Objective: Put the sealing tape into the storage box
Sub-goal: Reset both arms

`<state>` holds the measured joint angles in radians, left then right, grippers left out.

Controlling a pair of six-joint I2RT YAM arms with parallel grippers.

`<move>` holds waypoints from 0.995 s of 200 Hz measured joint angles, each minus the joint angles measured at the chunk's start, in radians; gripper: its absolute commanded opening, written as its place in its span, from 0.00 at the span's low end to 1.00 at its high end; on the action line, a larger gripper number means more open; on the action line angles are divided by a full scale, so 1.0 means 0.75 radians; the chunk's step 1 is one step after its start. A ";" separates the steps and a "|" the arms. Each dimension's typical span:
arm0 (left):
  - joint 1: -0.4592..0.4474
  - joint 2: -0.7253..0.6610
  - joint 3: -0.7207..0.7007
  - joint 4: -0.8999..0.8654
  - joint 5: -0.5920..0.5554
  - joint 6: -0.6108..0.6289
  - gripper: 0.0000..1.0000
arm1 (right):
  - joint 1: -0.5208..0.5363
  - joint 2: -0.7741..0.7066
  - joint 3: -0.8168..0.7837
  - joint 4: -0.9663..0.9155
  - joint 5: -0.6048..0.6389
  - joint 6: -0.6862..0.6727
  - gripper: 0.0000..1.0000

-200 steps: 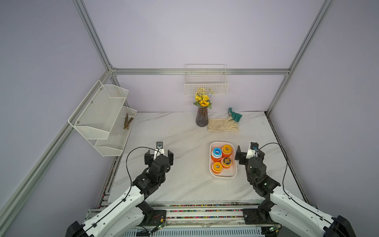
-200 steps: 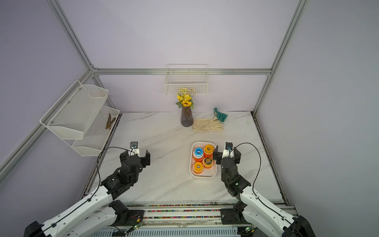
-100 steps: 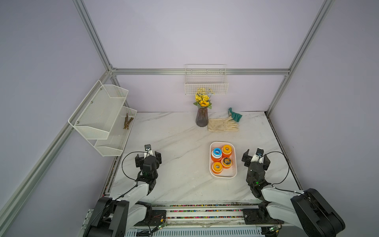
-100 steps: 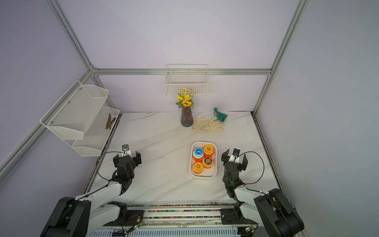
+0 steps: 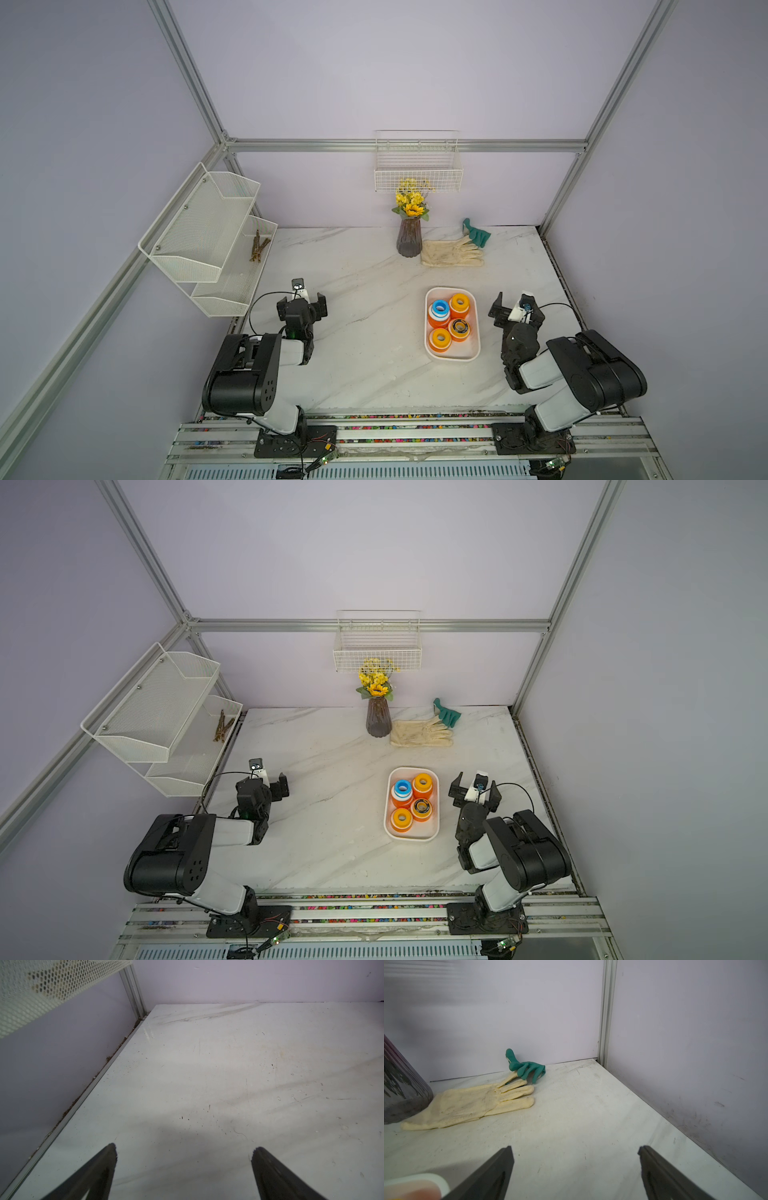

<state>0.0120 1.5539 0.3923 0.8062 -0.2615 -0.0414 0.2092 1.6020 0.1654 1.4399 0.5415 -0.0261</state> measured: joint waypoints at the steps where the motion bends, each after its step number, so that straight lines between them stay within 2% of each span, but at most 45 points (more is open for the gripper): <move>1: 0.002 0.000 0.001 0.002 0.003 -0.001 1.00 | -0.001 0.003 0.007 -0.004 -0.001 -0.001 0.99; 30: 0.014 0.000 0.001 0.004 0.038 -0.001 1.00 | -0.061 0.002 0.146 -0.178 -0.087 0.035 0.99; 56: 0.015 -0.001 0.001 0.001 0.062 0.000 1.00 | -0.138 -0.017 0.168 -0.259 -0.142 0.080 1.00; 199: 0.016 -0.001 0.001 0.002 0.106 0.002 1.00 | -0.139 -0.017 0.162 -0.309 -0.197 0.099 1.00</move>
<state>0.0238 1.5536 0.3927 0.8074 -0.1818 -0.0399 0.1047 1.5894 0.2867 1.2079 0.3935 0.0483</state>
